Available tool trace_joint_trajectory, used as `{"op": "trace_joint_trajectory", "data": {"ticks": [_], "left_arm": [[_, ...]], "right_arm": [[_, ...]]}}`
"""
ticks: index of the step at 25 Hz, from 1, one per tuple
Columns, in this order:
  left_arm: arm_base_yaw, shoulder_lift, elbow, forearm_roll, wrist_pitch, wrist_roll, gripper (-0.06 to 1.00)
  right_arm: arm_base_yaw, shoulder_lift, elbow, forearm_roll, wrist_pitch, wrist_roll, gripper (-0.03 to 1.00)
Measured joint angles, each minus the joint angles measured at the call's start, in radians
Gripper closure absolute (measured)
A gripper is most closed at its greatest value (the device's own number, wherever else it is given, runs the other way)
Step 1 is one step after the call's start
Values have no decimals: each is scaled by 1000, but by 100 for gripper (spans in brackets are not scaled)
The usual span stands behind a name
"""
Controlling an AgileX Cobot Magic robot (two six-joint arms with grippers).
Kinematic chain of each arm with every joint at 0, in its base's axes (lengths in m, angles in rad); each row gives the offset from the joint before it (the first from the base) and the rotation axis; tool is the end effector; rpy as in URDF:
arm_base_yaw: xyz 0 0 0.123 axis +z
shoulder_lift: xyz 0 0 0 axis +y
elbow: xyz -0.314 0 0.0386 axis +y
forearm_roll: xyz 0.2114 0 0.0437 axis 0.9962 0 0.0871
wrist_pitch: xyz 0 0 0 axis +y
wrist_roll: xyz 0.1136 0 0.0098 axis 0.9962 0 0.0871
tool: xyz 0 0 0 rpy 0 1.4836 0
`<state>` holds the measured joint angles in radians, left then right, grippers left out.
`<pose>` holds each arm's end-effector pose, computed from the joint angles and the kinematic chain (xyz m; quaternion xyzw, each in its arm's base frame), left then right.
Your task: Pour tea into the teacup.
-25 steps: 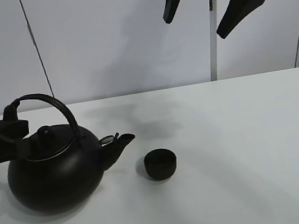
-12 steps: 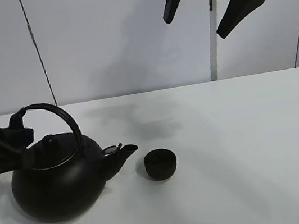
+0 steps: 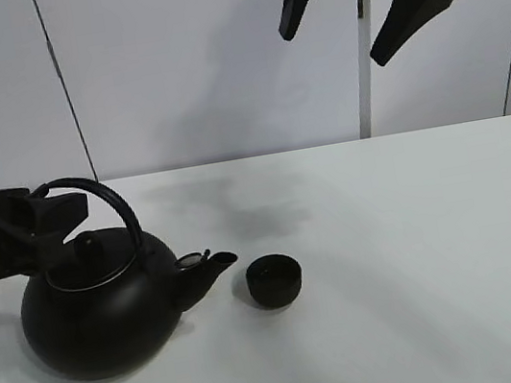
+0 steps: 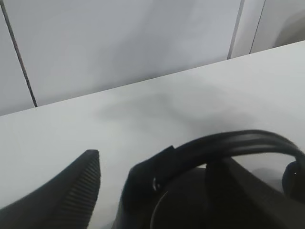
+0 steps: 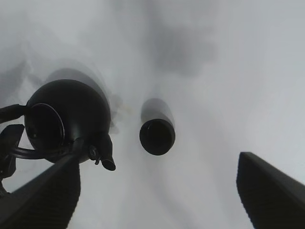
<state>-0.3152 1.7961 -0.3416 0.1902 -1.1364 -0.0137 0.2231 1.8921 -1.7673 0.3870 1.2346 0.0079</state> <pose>0.2648 -0.1069 0.1889 0.2010 0.7587 -0.1433 0.6028 0.3662 0.1247 0.3247 -0.0687 0.9686 0.2045 0.1232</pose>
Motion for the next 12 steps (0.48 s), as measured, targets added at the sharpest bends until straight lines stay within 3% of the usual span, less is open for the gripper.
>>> {"op": "trace_joint_trajectory", "data": {"ticks": [12], "left_arm": [[0,-99,93,-9,-4,7,42]], "right_arm": [[0,0,0,0,0,-2,36]]}}
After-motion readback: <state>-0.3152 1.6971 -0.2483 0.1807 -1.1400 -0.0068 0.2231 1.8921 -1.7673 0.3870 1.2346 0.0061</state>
